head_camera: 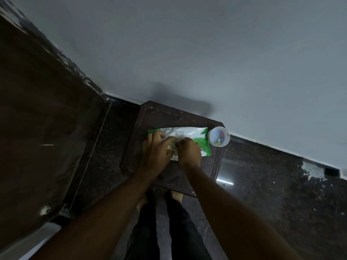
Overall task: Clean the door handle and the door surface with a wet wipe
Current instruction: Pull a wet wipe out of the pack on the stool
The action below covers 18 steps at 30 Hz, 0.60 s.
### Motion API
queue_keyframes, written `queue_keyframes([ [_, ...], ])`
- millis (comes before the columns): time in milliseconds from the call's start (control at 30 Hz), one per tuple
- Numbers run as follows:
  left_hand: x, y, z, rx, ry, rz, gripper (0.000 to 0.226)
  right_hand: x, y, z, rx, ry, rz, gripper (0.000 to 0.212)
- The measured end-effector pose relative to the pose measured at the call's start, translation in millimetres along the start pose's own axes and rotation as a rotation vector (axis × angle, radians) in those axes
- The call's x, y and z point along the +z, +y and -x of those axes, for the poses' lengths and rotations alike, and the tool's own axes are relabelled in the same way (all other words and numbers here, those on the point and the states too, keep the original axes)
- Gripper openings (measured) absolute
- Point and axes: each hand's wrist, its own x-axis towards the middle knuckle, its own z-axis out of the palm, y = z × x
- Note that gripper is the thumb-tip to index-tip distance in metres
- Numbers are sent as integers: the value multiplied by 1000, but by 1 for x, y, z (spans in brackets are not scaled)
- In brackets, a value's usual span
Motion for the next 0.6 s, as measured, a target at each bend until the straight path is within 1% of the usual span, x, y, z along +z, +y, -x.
queue_keyframes([
  [133, 3, 2, -3, -22, 37, -38, 34, -6, -5, 6, 100, 128, -223, 24],
  [200, 2, 5, -4, -30, 38, -57, 34, -16, -11, 12, 122, 173, -340, 17],
  [267, 0, 8, -6, -42, 30, -64, 37, -28, -15, 18, 110, 211, -430, 13],
  [367, -2, 10, -7, -62, 8, -80, 51, -48, -18, 24, 143, 225, -563, 14],
  [433, -2, 11, -6, -79, -1, -98, 56, -60, -18, 27, 124, 212, -601, 15],
  [533, 0, 12, -4, -106, 19, -129, 55, -73, -21, 32, 59, 223, -619, 22],
  [600, 1, 14, -4, -118, 45, -130, 58, -79, -24, 32, 18, 229, -638, 21],
])
